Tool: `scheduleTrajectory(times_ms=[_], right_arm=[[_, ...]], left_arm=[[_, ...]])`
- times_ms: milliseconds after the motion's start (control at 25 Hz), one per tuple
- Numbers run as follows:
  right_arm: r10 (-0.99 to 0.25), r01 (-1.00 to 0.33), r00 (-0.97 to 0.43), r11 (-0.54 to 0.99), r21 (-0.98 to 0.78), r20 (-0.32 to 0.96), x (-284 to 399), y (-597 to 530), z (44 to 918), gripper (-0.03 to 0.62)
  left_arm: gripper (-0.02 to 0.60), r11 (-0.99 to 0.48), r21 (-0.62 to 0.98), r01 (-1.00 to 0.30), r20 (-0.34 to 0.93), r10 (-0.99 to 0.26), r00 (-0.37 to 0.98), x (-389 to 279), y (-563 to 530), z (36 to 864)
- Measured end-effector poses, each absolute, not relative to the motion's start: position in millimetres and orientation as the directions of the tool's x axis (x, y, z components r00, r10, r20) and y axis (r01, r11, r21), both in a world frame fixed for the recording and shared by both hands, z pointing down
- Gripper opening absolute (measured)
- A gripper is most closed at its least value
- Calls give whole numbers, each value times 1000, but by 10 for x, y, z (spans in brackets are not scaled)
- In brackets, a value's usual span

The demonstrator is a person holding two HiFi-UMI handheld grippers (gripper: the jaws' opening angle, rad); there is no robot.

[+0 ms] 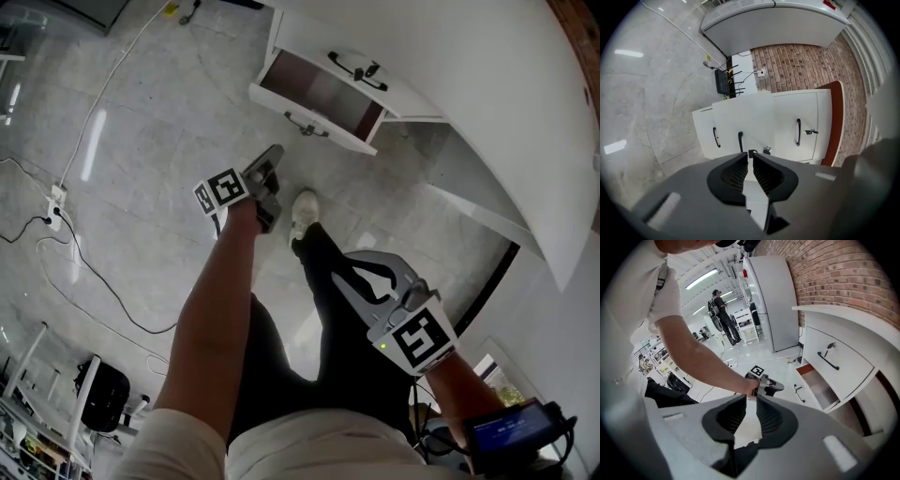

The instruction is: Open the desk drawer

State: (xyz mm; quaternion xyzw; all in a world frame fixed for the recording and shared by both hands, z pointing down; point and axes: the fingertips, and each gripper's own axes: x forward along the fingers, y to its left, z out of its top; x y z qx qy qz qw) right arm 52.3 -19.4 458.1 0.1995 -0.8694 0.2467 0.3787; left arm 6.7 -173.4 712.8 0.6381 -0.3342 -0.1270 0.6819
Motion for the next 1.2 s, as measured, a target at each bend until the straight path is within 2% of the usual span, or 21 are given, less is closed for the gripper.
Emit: scheduleTrajectory(times_ms=[280,560,760,960,1200], right_arm=[[-217,-566,-625,787,-245,750,238,40,4079,55],[-281,-615,-612,757,-222,739,8,297,3648,54],[-336,-642,-594,746,-179,731,-258,464,3278,54],[-355,-639,-603,752,-165,715,-385,494,3153,45],[-396,-630,-604,768,-111,691,-760,810,2496,34]], left_arm=[[15,103,954,-283,290,-562,774,-445,-1260,6322],[5,23,965,-262,233,-533,813,-803,-765,5311],[5,-82,969,-234,164,-496,853,-1064,-448,4413],[5,-208,928,-310,194,-441,876,-1242,-240,3931],[5,-311,898,-313,177,-396,901,-1566,249,2816]])
